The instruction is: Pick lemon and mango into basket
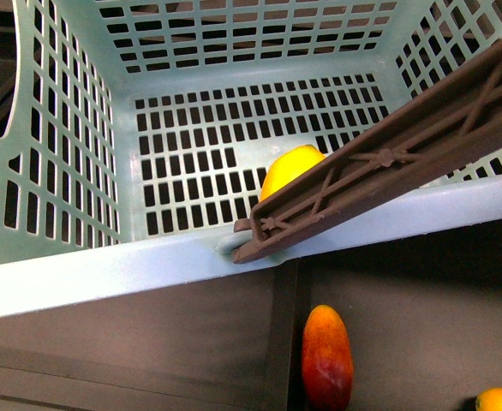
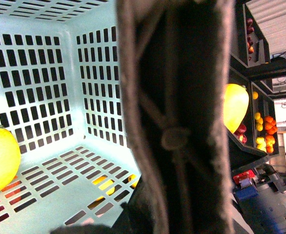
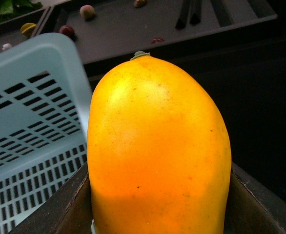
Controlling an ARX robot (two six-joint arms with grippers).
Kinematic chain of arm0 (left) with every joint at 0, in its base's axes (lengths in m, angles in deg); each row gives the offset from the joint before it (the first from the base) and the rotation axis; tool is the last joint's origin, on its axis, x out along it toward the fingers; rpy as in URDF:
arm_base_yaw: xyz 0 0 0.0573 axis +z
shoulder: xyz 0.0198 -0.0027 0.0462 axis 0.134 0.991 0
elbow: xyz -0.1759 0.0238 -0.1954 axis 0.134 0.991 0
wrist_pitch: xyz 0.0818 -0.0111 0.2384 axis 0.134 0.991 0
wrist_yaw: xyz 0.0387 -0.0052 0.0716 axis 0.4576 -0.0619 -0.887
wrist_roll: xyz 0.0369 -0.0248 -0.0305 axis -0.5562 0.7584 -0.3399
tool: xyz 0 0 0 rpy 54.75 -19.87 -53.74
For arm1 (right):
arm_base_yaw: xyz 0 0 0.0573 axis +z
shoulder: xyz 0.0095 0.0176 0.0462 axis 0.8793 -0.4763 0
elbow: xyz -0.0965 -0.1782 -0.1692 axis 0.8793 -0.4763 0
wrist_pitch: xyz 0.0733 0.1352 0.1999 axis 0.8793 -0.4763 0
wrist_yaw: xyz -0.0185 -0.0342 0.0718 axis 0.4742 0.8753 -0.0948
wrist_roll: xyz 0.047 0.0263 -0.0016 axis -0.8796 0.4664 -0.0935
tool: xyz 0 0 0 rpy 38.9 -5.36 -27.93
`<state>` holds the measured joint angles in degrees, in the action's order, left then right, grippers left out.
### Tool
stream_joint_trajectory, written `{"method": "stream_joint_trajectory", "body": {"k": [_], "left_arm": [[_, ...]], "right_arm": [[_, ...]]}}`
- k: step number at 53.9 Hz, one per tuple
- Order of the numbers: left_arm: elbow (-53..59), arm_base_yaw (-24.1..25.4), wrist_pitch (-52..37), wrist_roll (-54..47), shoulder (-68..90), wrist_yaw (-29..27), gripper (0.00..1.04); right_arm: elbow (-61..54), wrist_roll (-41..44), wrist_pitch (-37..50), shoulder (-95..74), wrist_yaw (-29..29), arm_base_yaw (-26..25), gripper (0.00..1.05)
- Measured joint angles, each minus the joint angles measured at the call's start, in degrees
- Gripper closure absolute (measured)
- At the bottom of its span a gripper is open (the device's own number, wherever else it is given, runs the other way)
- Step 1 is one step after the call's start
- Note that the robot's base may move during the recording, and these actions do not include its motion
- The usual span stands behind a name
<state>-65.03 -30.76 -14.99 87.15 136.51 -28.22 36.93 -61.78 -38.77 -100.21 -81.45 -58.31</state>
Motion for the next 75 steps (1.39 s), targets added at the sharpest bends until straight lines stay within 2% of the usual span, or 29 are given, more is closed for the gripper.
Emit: {"method": "stream_joint_trajectory", "body": {"k": [8, 29, 31, 35, 41, 51, 57, 60, 65, 75], "left_arm": [[0.0, 0.0, 0.0, 0.0, 0.0, 0.02, 1.0], [0.0, 0.0, 0.0, -0.07, 0.0, 0.0, 1.0], [0.0, 0.0, 0.0, -0.02, 0.0, 0.0, 1.0], [0.0, 0.0, 0.02, -0.02, 0.0, -0.02, 1.0], [0.0, 0.0, 0.02, -0.04, 0.0, -0.02, 1.0], [0.0, 0.02, 0.04, 0.09, 0.11, 0.0, 1.0], [0.0, 0.02, 0.04, 0.0, 0.11, -0.55, 1.0], [0.0, 0.0, 0.04, -0.35, 0.11, -0.61, 1.0], [0.0, 0.04, 0.04, -0.07, 0.11, -0.24, 1.0], [0.0, -0.04, 0.04, -0.11, 0.11, -0.2, 1.0]], "right_arm": [[1.95, -1.01, 1.09, -0.7, 1.92, 6.36, 0.42], [5.99, -0.57, 5.22, -7.52, 7.5, 17.44, 0.42], [5.99, -0.55, 5.81, -8.61, 7.48, 17.79, 0.42], [6.1, -0.52, 6.21, -10.29, 8.15, 17.99, 0.26], [6.19, -0.7, 6.67, -9.77, 9.11, 16.7, 0.07], [5.42, -0.96, 8.26, -4.31, 16.44, 12.11, 0.09], [0.22, 6.32, 18.58, -1.64, 10.6, 10.21, 0.23], [-3.98, 10.45, 22.32, 0.17, 8.66, 9.31, 0.34], [-11.45, 13.94, 24.74, 3.78, 6.75, 7.02, 0.55], [-20.24, 15.41, 26.49, 10.67, 3.87, 3.74, 0.95]]}}
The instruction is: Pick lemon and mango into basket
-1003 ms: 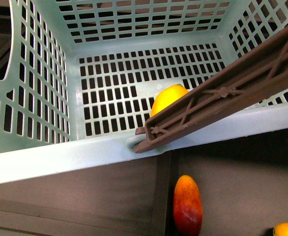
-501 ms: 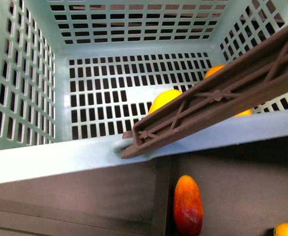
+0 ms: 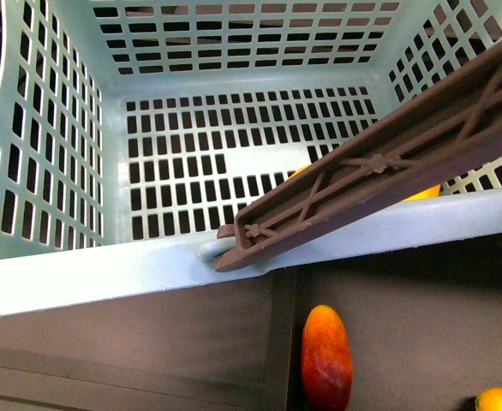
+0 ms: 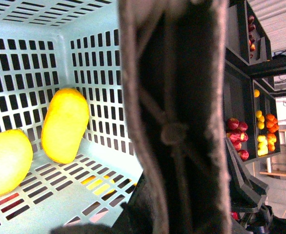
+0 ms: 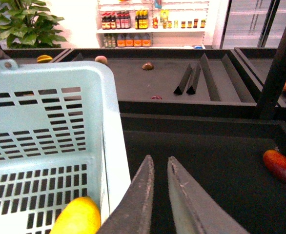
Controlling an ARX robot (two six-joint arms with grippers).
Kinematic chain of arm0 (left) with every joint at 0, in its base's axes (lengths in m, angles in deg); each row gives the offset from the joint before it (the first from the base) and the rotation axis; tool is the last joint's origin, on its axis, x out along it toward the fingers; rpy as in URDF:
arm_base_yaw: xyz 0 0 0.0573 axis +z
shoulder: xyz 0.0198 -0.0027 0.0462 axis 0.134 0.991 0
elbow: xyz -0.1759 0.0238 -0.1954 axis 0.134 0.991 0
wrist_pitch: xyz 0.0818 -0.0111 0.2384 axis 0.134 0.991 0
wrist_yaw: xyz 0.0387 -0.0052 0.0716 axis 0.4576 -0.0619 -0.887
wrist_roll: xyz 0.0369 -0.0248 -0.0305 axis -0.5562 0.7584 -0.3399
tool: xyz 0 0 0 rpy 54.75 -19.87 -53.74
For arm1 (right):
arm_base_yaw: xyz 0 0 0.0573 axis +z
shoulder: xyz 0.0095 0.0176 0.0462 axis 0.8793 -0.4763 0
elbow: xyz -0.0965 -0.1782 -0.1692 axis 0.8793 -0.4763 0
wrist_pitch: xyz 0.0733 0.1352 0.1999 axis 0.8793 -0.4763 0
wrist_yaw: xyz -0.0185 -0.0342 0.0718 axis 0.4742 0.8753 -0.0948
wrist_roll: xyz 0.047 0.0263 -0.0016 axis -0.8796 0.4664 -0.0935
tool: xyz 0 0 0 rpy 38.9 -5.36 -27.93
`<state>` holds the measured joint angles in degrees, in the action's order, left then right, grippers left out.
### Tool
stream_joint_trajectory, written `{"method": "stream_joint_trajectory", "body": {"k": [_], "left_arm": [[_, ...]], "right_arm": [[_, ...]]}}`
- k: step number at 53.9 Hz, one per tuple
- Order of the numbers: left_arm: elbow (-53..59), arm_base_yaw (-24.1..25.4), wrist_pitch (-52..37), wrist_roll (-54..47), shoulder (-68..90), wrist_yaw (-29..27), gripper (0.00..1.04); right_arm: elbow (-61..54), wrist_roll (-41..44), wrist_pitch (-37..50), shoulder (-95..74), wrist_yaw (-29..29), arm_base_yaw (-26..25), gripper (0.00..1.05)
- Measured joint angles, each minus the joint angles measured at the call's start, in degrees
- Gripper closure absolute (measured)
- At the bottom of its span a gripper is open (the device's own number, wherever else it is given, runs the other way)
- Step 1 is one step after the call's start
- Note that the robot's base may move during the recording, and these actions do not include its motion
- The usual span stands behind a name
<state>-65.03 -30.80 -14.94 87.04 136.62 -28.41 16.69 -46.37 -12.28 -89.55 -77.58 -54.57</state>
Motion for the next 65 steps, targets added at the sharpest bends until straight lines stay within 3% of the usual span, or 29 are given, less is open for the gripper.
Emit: {"method": "stream_joint_trajectory", "body": {"k": [2, 11, 14, 19, 65], "left_arm": [[0.0, 0.0, 0.0, 0.02, 0.0, 0.0, 1.0], [0.0, 0.07, 0.0, -0.02, 0.0, -0.28, 1.0], [0.0, 0.04, 0.0, -0.07, 0.0, -0.28, 1.0], [0.0, 0.04, 0.0, 0.07, 0.0, 0.0, 1.0], [0.0, 0.04, 0.0, 0.07, 0.0, -0.02, 1.0]], "right_arm": [[-1.49, 0.24, 0.04, 1.42, -0.74, -0.5, 1.03], [-5.46, 0.44, -0.31, 5.95, -2.64, -2.21, 1.03], [-6.54, 0.48, -0.85, 7.45, -6.03, -4.5, 1.03], [-8.28, 0.46, -1.95, 10.32, -6.49, -6.69, 1.03], [-14.51, 0.5, -17.31, 33.46, -6.93, -6.8, 1.03]]}}
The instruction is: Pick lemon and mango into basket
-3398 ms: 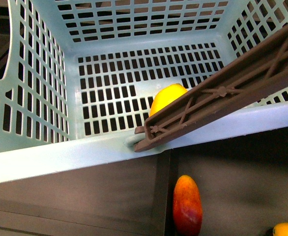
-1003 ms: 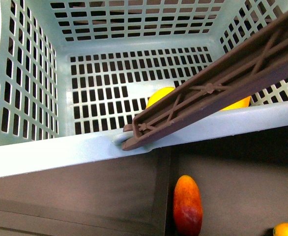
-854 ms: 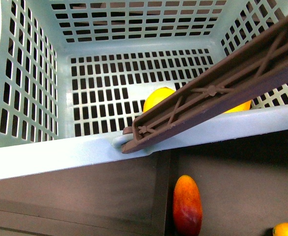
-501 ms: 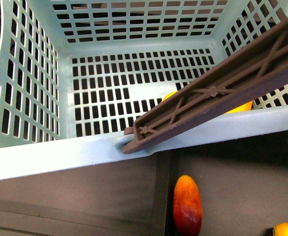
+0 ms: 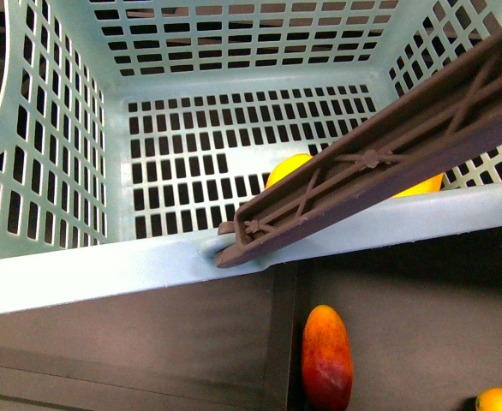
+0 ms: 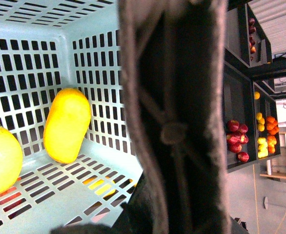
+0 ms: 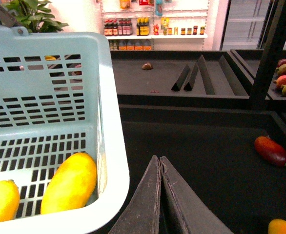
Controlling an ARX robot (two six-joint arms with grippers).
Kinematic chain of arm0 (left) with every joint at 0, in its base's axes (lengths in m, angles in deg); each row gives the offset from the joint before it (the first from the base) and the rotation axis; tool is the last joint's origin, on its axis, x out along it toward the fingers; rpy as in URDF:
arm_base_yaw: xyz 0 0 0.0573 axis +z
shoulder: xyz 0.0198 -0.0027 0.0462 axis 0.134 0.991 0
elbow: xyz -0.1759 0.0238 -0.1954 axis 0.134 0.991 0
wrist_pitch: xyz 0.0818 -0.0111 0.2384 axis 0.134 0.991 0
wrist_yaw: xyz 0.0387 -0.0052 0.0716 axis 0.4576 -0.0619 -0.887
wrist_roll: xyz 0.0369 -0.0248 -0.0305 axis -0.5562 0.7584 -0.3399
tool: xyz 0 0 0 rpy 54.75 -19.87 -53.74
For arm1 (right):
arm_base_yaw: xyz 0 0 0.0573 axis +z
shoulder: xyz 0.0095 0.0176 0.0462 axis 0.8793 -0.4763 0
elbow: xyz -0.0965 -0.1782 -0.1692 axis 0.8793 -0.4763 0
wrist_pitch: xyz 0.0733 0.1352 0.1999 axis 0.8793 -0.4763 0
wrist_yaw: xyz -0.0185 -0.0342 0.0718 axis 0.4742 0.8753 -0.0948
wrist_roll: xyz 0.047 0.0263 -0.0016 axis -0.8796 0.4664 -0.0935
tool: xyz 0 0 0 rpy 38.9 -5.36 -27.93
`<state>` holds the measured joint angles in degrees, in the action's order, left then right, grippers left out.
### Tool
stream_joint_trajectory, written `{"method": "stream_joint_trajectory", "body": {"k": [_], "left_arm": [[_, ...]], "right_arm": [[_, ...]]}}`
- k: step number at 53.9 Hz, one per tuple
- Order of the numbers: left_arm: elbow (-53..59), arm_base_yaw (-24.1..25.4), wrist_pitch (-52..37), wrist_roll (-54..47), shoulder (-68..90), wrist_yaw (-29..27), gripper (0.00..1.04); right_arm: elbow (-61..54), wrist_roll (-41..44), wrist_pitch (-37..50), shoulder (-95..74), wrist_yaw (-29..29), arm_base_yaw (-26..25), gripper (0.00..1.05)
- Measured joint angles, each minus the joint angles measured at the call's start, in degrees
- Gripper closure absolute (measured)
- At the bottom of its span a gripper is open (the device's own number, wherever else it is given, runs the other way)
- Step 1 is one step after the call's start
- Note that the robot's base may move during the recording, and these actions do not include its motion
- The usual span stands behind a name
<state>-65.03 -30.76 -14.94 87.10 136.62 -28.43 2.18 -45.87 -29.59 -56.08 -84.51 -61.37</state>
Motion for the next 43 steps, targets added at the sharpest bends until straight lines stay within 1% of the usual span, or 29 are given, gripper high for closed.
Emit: {"method": "stream_joint_trajectory", "body": {"k": [20, 23, 25, 29, 41, 42, 43], "left_arm": [[0.0, 0.0, 0.0, -0.04, 0.0, -0.02, 1.0], [0.0, -0.02, 0.0, -0.04, 0.0, 0.0, 1.0], [0.0, 0.0, 0.0, -0.04, 0.0, 0.02, 1.0], [0.0, 0.02, 0.0, -0.02, 0.0, -0.04, 1.0], [0.0, -0.04, 0.0, 0.13, 0.0, 0.11, 1.0], [0.0, -0.04, 0.0, 0.13, 0.0, 0.2, 1.0], [0.0, -0.04, 0.0, 0.07, 0.0, 0.15, 1.0]], "right_arm": [[0.0, 0.0, -6.14, 6.12, 0.0, 0.0, 1.03], [0.02, 0.02, -10.51, 9.29, -0.02, 0.0, 1.03], [0.02, 0.04, -15.06, 13.18, 0.09, 0.0, 1.03], [0.02, 0.02, -15.96, 15.54, -0.02, 0.0, 1.03], [0.02, 0.02, -16.22, 15.82, 0.02, 0.0, 1.03], [0.02, 0.04, -16.22, 15.85, 0.02, 0.0, 1.02], [0.02, 0.07, -16.22, 15.85, 0.02, 0.0, 0.98]]}}
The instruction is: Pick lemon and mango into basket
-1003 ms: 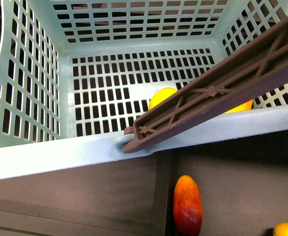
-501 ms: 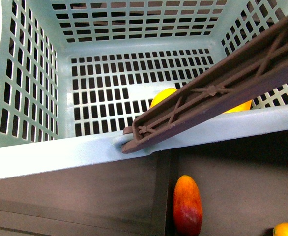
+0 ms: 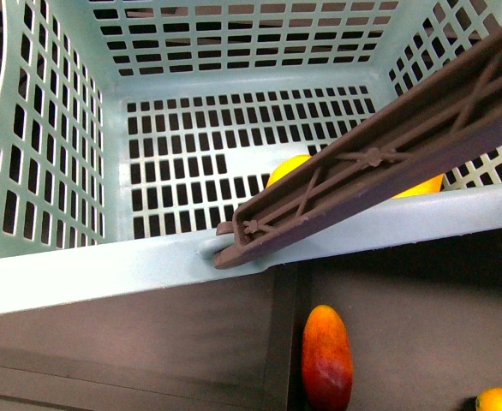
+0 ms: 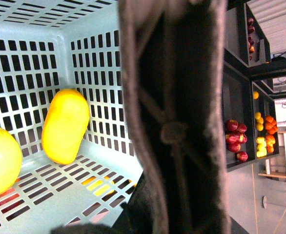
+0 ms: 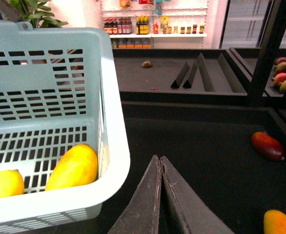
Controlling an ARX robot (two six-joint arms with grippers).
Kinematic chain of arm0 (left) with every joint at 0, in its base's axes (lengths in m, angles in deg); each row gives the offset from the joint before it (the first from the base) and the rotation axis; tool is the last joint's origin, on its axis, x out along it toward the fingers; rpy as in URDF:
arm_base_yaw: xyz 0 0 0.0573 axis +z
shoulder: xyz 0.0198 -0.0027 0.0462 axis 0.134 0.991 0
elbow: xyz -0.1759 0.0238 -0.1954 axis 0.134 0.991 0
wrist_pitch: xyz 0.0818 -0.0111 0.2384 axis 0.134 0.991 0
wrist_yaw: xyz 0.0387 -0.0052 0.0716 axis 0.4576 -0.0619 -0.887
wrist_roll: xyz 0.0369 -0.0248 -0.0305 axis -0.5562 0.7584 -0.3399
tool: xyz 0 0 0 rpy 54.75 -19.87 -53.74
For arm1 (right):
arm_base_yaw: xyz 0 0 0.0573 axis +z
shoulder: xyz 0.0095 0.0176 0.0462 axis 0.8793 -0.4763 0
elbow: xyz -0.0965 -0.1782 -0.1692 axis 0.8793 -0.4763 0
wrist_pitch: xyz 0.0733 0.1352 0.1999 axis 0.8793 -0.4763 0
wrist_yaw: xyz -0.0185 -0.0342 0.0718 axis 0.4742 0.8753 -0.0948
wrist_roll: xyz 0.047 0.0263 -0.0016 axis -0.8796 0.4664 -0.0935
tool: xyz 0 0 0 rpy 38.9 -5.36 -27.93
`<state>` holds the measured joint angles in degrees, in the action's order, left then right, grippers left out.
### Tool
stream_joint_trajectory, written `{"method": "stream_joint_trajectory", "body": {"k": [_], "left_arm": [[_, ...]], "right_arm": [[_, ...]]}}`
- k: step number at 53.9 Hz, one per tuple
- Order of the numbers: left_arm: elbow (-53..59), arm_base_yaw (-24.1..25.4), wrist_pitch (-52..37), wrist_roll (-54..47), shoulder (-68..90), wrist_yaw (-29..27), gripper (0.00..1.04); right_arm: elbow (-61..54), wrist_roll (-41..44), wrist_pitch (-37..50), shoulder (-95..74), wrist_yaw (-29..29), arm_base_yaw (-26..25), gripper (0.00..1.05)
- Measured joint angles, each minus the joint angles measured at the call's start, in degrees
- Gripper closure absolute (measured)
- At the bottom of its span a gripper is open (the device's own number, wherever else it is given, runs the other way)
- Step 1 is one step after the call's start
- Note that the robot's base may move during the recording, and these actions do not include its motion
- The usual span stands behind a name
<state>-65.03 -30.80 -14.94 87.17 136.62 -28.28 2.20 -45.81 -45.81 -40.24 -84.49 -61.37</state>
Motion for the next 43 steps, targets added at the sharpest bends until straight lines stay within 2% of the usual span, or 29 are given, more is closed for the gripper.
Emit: {"method": "stream_joint_trajectory", "body": {"k": [3, 8, 21, 30, 43], "left_arm": [[0.0, 0.0, 0.0, -0.15, 0.0, -0.15, 1.0], [0.0, 0.02, 0.0, -0.09, 0.0, -0.15, 1.0], [0.0, 0.0, 0.0, -0.11, 0.0, -0.11, 1.0], [0.0, 0.0, 0.0, -0.13, 0.0, -0.15, 1.0], [0.0, 0.0, 0.0, -0.11, 0.0, -0.15, 1.0]], "right_arm": [[0.0, 0.0, 0.0, 0.0, 0.0, 0.0, 0.91], [0.0, 0.0, 0.0, 0.0, 0.0, 0.0, 0.73], [0.0, 0.0, 0.0, 0.02, 0.0, 0.0, 0.4], [0.0, -0.02, 0.0, 0.02, 0.0, 0.0, 0.07], [0.0, 0.0, 0.0, 0.02, 0.0, 0.0, 0.09]]}}
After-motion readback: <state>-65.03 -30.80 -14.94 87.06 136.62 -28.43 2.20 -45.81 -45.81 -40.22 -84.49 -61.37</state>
